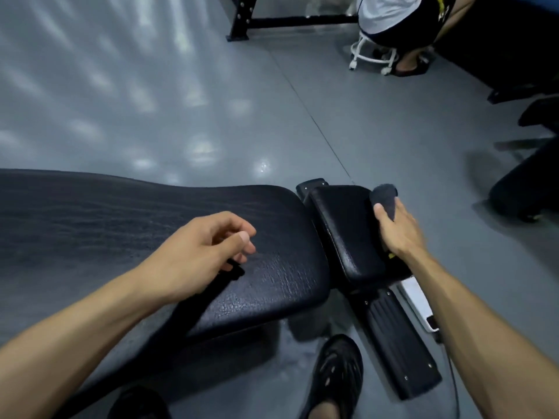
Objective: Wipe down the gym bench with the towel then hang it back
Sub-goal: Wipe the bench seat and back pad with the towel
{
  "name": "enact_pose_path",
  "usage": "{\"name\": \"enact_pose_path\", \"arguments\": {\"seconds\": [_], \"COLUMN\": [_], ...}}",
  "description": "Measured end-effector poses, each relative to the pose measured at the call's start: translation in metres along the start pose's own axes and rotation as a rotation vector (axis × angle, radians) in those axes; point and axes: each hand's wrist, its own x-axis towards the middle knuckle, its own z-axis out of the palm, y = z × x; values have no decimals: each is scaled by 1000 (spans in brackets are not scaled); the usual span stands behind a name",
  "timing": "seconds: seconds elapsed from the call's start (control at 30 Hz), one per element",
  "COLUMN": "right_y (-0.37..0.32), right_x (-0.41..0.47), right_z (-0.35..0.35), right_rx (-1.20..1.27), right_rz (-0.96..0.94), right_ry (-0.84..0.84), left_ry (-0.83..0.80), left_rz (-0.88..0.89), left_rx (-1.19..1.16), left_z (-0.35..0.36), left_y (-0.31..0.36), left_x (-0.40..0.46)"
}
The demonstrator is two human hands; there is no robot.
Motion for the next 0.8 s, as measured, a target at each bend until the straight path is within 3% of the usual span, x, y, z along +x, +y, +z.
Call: {"name": "enact_pose_path", "arguments": {"seconds": [0.13,0.37,0.47,0.53,0.63,0.8], "right_y": [2,-110,-119,-116,-129,-211], "right_x": [-62,-192,-232,-229,-178,-99], "right_z": [9,54,60,57,57,79], "right_rx": [-94,-198,-237,-248,-271,-168], "right_rz": [-54,-635,-903,-985,-900,-502], "right_ry": [24,-117,-206,-255,-237,-170], "left_ry": [47,195,250,263,260,306], "left_rz": [69,70,70,80,85,30], "left_rx": [16,151,177,206,277,401], "left_z": [-17,-53,-71,-82,-94,-118], "left_y": [7,10,6,2,-6,-32], "left_x": [-40,-83,-90,-88,-81,-82]}}
